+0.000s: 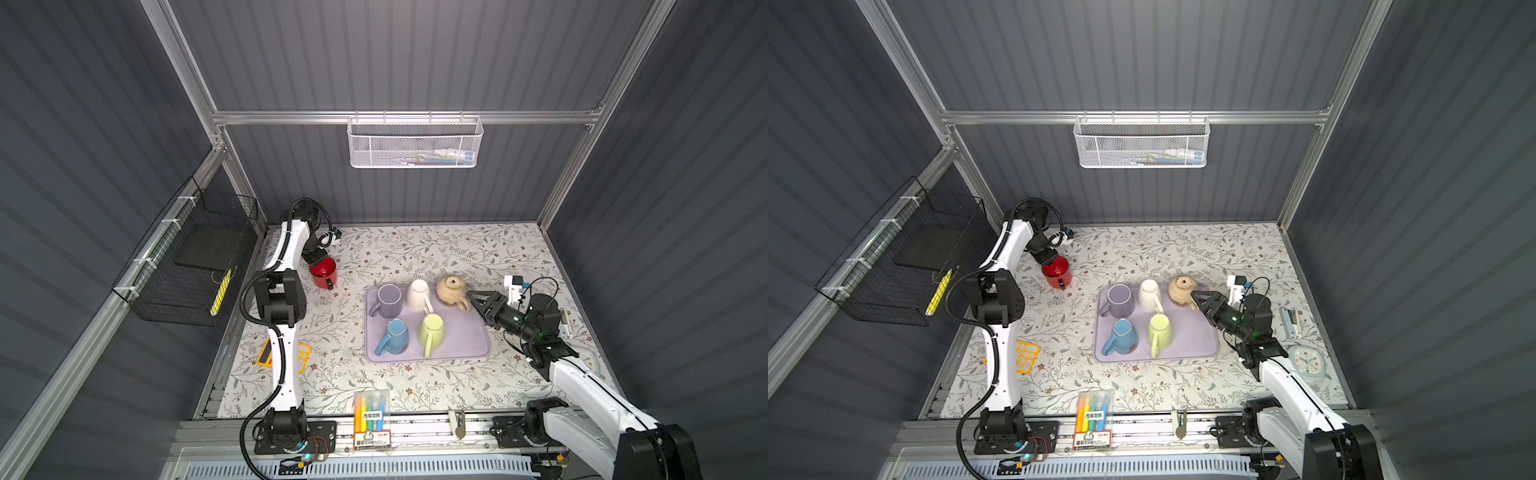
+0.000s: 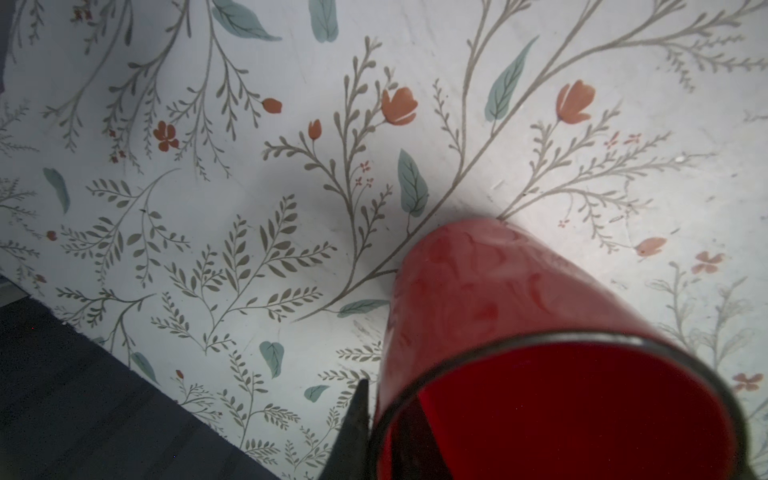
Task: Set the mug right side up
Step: 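Lower the red mug onto the table with the left gripper, then open the left gripper off the red mug's rim and draw it back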
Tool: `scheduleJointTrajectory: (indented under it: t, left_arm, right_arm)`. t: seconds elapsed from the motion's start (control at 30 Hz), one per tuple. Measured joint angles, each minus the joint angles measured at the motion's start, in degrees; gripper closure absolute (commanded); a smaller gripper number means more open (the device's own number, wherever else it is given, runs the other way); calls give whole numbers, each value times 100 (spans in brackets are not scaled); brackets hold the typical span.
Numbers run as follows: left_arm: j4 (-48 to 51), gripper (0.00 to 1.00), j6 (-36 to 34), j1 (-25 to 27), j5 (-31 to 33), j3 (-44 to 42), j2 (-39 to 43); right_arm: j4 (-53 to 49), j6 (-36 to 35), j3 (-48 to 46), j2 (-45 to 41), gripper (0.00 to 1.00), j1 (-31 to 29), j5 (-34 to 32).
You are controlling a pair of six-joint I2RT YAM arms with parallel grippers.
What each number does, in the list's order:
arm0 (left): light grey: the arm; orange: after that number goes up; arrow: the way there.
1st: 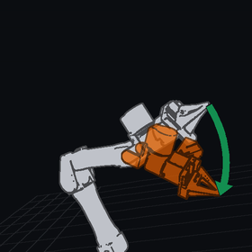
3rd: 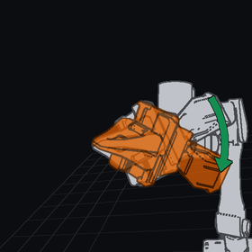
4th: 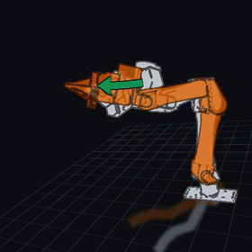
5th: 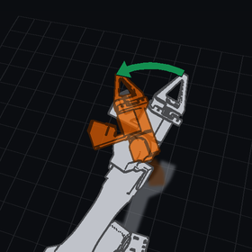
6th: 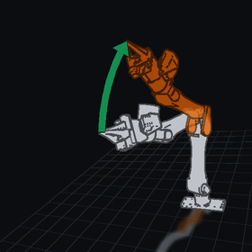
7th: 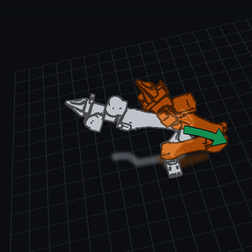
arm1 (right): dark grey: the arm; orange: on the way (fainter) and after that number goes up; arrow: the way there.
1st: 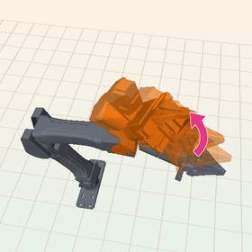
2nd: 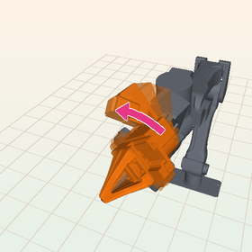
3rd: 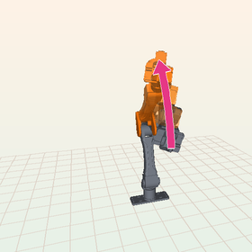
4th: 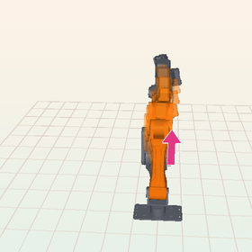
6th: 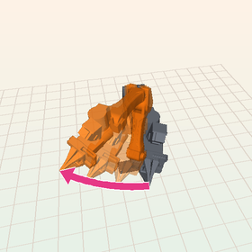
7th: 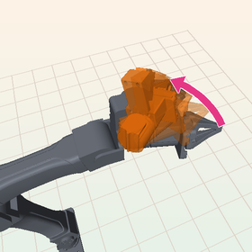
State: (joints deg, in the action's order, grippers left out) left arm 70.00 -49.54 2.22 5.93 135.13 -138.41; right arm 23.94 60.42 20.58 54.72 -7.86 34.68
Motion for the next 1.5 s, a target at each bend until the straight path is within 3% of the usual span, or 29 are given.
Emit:
scheduleJointTrajectory:
  t: [0.4, 0.63, 0.8, 0.97, 1.23, 1.5]
  left_arm:
    - [-142, 73, 26, 26, 184, -92, 0]
    - [-317, 78, 46, 48, 190, -98, 0]
    - [-457, 89, 44, 103, 234, -151, 0]
    - [-560, 92, 20, 192, 212, -155, 50]
    - [-1176, 76, -144, 354, 387, -195, 48]
    - [-1631, 73, -197, 387, 560, -507, 48]
  right_arm:
    - [2, -9, 2, -31, 47, 0, -17]
    - [2, -11, 0, -79, 47, 0, -22]
    - [2, -9, -2, -92, 52, 0, -26]
    - [2, -26, -28, -160, 53, 0, -42]
    - [4, -26, -74, -160, 53, 0, -59]
    - [7, -26, -111, -175, 52, 0, -59]
